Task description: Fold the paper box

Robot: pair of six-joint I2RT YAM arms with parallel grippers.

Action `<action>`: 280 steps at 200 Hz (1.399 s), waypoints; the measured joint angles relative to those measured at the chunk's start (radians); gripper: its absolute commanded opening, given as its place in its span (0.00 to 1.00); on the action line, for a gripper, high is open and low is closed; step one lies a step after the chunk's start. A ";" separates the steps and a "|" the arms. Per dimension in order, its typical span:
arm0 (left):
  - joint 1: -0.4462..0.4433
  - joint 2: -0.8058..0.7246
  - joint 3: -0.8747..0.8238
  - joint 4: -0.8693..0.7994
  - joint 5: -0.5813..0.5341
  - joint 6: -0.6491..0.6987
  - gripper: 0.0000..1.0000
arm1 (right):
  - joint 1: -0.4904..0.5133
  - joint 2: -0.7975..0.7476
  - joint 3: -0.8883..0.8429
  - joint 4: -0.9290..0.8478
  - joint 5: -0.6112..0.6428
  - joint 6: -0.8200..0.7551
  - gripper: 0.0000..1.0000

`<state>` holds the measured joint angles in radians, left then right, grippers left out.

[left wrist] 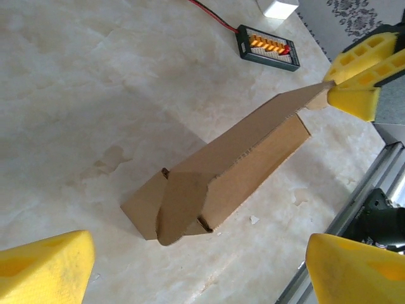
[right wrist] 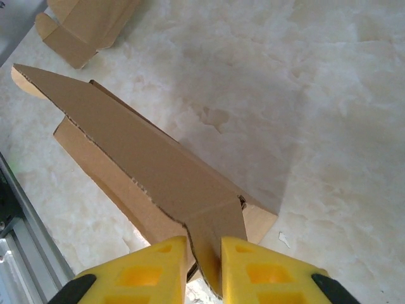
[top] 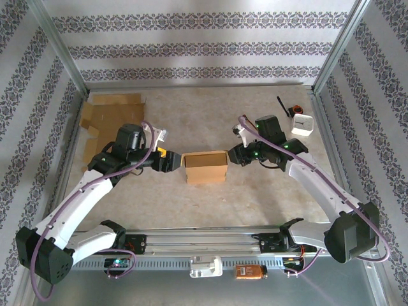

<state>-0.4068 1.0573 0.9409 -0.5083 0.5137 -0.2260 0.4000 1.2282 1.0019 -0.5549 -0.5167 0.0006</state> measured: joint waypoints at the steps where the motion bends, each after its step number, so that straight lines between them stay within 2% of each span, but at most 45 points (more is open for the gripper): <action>1: 0.000 0.000 0.000 0.000 -0.002 0.000 0.85 | 0.001 0.000 0.000 0.000 0.001 -0.001 0.19; 20: -0.020 0.013 0.000 0.000 -0.040 0.000 0.83 | 0.009 0.000 -0.002 0.003 0.005 -0.001 0.15; 44: -0.043 0.041 0.000 -0.002 -0.083 0.000 0.76 | 0.011 0.000 -0.003 0.006 0.008 0.000 0.11; 68: -0.053 0.065 0.005 -0.004 -0.107 -0.001 0.74 | 0.013 0.000 -0.003 0.006 0.014 -0.001 0.11; 104: -0.057 0.092 0.028 -0.004 -0.124 -0.003 0.60 | 0.018 0.000 -0.003 0.007 0.022 -0.001 0.12; 153: -0.057 0.134 0.039 -0.003 -0.124 -0.004 0.51 | 0.024 0.000 -0.003 0.006 0.030 0.001 0.12; 179: -0.058 0.148 0.042 -0.003 -0.122 -0.013 0.38 | 0.028 0.000 -0.003 0.007 0.037 0.006 0.12; 200: -0.058 0.148 0.042 -0.001 -0.122 -0.023 0.21 | 0.030 0.000 -0.002 0.007 0.045 0.019 0.12; 224: -0.059 0.148 0.042 0.000 -0.113 -0.042 0.09 | 0.031 0.000 0.000 0.009 0.053 0.029 0.12; 246: -0.063 0.148 0.042 0.006 -0.097 -0.055 0.04 | 0.042 0.000 0.002 0.010 0.061 0.042 0.13; 280: -0.064 0.148 0.042 0.035 -0.077 -0.105 0.03 | 0.043 0.000 0.013 0.010 0.087 0.095 0.13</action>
<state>-0.4713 1.2057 0.9829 -0.4732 0.4366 -0.3305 0.4431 1.2282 1.0145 -0.5453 -0.4301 0.0959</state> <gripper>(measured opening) 0.046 0.127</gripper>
